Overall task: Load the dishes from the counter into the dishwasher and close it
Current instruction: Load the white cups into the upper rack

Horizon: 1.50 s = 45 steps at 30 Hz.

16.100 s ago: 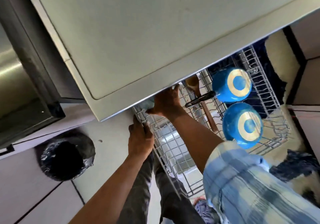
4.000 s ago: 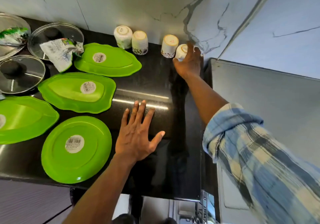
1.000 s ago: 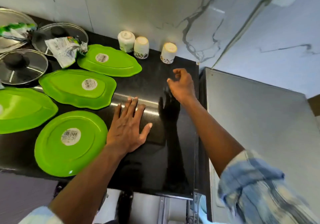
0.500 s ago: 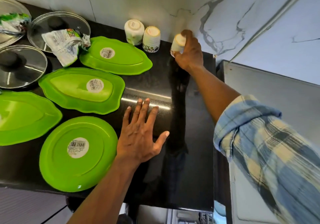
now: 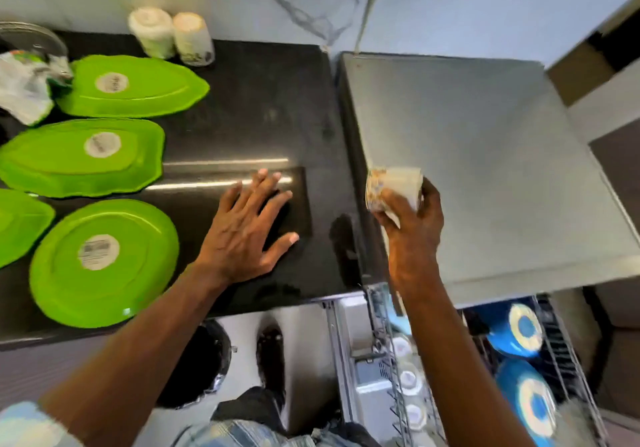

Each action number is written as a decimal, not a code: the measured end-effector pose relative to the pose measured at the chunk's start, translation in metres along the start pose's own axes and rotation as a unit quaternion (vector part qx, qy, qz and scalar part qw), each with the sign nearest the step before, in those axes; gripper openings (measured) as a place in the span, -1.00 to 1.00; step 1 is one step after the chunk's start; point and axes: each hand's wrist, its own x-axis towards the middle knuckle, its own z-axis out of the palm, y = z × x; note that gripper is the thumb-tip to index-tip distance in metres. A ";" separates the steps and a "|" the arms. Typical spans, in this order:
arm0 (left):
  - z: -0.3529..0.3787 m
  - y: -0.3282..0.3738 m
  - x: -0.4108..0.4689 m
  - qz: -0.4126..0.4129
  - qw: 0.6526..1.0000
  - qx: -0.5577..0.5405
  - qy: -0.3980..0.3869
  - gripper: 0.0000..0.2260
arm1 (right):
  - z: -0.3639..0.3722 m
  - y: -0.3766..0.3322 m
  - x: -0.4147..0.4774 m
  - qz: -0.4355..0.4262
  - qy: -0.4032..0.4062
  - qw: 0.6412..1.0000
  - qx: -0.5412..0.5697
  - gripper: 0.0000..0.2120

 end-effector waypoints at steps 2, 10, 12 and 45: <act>0.006 0.044 -0.002 0.083 0.996 -0.030 -0.014 -0.37 | -0.060 -0.004 -0.035 -0.010 0.036 0.999 -0.008 -0.52; 0.045 0.197 0.038 0.227 0.962 -0.026 -0.152 -0.18 | -0.258 0.043 -0.156 0.080 0.228 0.969 -0.046 -0.42; 0.060 0.208 0.043 0.249 0.951 0.011 -0.180 -0.15 | -0.295 0.063 -0.176 0.122 0.255 0.957 -0.070 -0.47; 0.087 0.213 0.044 0.256 0.957 0.057 -0.123 0.01 | -0.438 0.207 -0.178 0.374 0.255 0.794 -0.405 -0.45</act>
